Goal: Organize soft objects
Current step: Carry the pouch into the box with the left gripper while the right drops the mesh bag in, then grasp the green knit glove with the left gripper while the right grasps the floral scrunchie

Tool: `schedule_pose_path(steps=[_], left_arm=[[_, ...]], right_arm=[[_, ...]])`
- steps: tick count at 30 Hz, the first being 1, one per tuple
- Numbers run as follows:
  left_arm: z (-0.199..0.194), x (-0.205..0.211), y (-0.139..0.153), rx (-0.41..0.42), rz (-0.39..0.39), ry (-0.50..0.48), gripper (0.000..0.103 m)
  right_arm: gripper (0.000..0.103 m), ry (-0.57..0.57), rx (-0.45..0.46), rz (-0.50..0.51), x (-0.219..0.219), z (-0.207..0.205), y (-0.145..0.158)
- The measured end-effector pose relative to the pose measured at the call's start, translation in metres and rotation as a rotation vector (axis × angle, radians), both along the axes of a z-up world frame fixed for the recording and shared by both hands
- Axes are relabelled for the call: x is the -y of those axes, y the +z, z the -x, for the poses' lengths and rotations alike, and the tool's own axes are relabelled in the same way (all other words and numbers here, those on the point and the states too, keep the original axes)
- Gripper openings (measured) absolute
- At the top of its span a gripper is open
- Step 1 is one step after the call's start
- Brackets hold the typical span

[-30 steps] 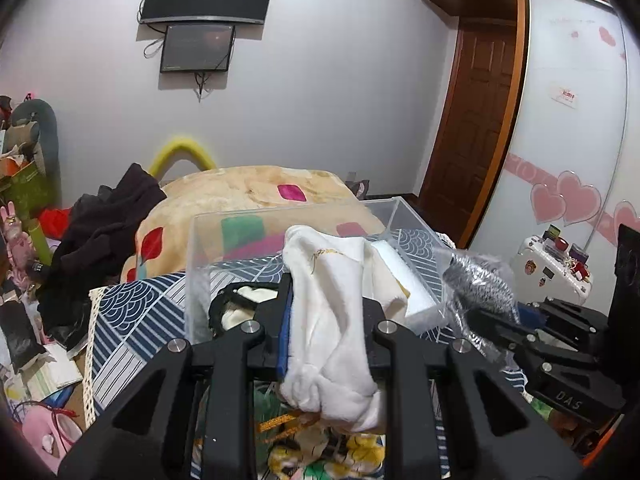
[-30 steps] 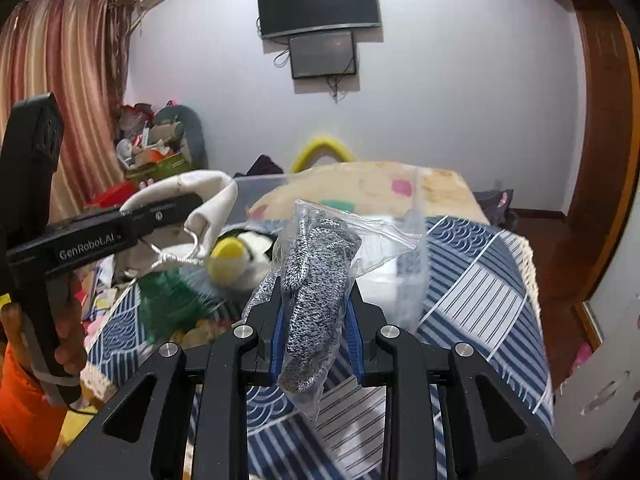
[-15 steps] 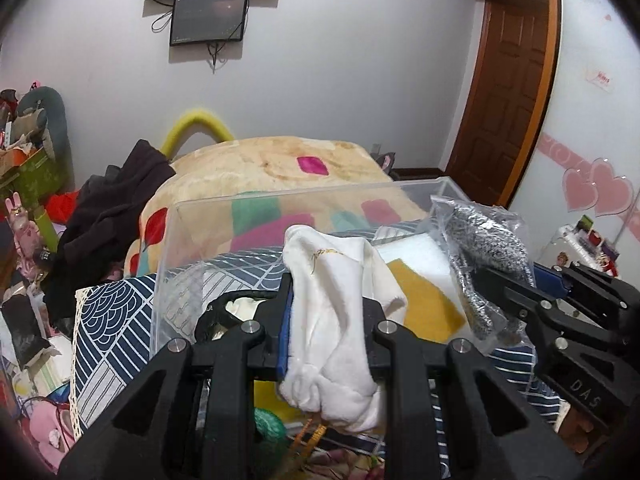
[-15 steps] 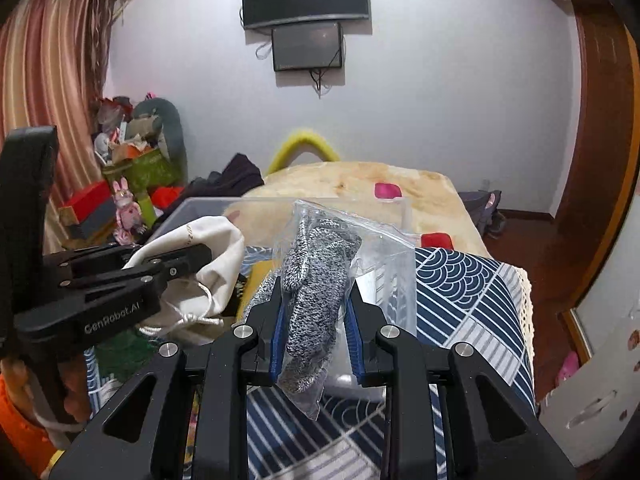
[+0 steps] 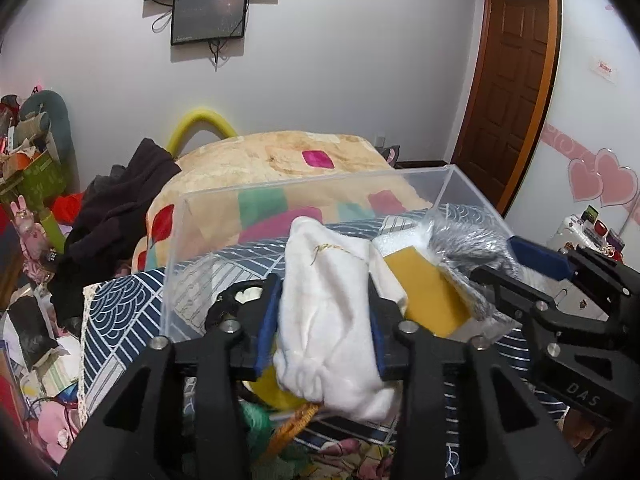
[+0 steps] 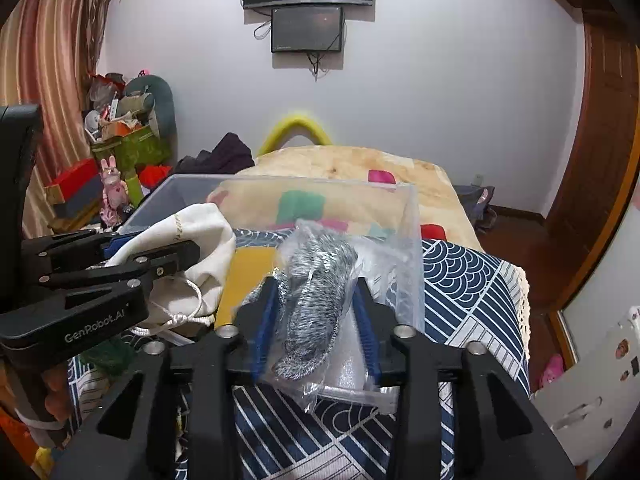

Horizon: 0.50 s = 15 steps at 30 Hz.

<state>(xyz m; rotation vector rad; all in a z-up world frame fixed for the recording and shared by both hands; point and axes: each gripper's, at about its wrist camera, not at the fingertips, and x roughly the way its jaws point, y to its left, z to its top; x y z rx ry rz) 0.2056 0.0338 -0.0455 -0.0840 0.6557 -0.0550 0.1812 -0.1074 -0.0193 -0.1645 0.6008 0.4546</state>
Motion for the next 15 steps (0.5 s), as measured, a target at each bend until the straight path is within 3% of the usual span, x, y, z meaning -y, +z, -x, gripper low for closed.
schedule_pose_path(steps=[1, 3, 8, 12, 15], left_arm=[[0.004, 0.0, 0.004, 0.013, 0.0, -0.001, 0.048], [0.012, 0.0, 0.011, 0.04, -0.006, -0.003, 0.063], [0.04, -0.003, 0.035, 0.117, -0.015, -0.008, 0.073], [0.065, -0.009, 0.051, 0.179, -0.032, 0.001, 0.091], [0.085, -0.012, 0.057, 0.217, -0.054, 0.003, 0.095]], right_arm=[[0.049, -0.001, 0.009, -0.004, 0.002, 0.001, 0.002], [0.052, -0.008, 0.038, -0.005, 0.004, 0.006, 0.007], [0.052, 0.012, 0.079, -0.029, 0.006, 0.019, 0.022], [0.056, 0.04, 0.104, -0.056, 0.008, 0.032, 0.029], [0.059, 0.062, 0.122, -0.066, 0.007, 0.044, 0.03]])
